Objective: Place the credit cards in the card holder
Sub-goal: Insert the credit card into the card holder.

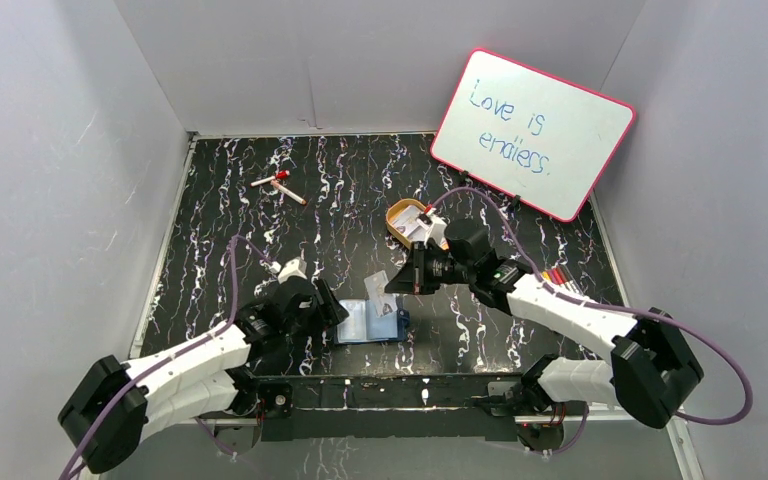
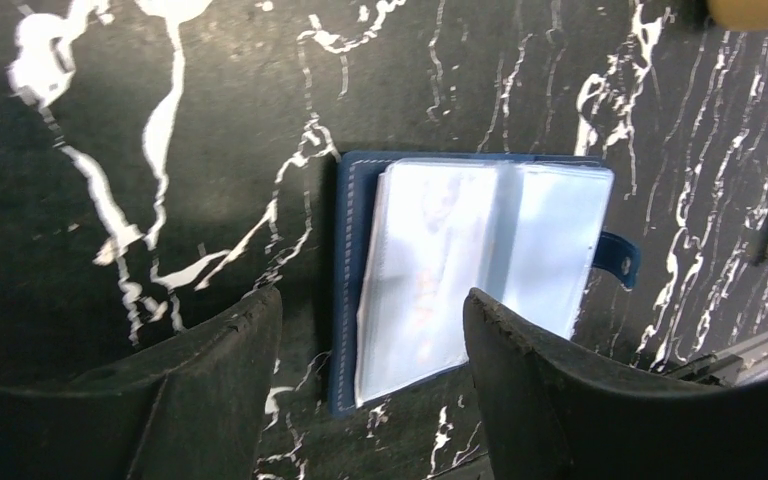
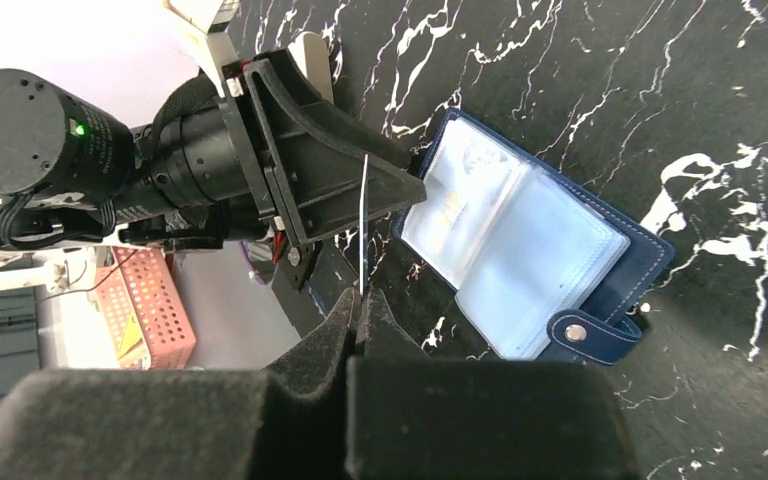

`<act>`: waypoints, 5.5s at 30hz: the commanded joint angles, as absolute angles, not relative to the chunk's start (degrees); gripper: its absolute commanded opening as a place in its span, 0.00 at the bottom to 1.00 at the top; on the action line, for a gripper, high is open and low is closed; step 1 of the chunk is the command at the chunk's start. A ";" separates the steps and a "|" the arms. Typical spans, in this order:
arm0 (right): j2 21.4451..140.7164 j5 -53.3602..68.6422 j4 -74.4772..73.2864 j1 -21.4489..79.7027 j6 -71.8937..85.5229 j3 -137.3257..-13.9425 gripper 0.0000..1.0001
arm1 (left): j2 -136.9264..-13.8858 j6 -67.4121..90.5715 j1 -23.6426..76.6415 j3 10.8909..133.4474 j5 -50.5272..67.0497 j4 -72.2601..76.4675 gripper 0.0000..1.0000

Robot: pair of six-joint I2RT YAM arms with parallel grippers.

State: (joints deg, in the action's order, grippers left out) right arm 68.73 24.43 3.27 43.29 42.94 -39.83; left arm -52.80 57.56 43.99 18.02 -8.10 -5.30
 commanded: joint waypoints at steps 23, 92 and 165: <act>83.05 15.20 6.16 45.79 47.48 -32.98 0.00 | -54.21 56.57 43.29 11.68 2.44 9.04 0.61; 72.84 11.71 15.37 45.83 53.45 -29.18 0.00 | -56.69 58.01 42.34 5.63 3.07 19.96 0.00; 88.19 13.05 31.40 51.73 58.68 -24.39 0.00 | -52.34 60.02 42.30 5.98 -1.58 13.89 0.00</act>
